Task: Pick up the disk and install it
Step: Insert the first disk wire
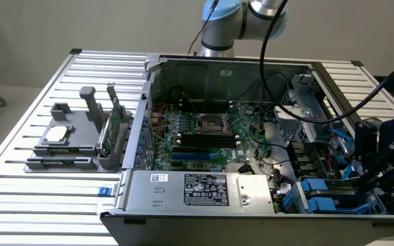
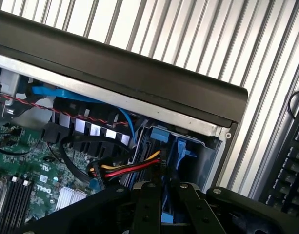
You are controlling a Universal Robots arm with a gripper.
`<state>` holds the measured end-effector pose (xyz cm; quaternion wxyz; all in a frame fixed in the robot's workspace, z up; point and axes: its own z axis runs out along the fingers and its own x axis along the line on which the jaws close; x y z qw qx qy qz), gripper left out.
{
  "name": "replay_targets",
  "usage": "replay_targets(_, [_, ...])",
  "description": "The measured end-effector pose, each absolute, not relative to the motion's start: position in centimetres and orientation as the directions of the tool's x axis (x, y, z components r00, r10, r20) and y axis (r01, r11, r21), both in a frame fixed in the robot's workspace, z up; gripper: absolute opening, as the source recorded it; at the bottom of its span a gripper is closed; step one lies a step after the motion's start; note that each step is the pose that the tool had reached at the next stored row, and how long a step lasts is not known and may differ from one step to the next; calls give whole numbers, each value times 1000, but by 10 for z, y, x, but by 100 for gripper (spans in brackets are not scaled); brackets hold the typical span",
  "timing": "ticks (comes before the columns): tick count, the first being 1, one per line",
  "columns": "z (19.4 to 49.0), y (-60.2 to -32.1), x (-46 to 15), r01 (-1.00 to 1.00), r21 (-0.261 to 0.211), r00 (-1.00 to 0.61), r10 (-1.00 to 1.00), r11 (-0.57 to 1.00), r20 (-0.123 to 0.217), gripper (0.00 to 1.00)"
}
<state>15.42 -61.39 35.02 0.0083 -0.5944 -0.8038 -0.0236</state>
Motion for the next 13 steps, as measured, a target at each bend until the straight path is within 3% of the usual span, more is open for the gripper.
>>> replay_targets(13, [353, -613, 138, 960, 38, -278, 960, 277, 31, 16])
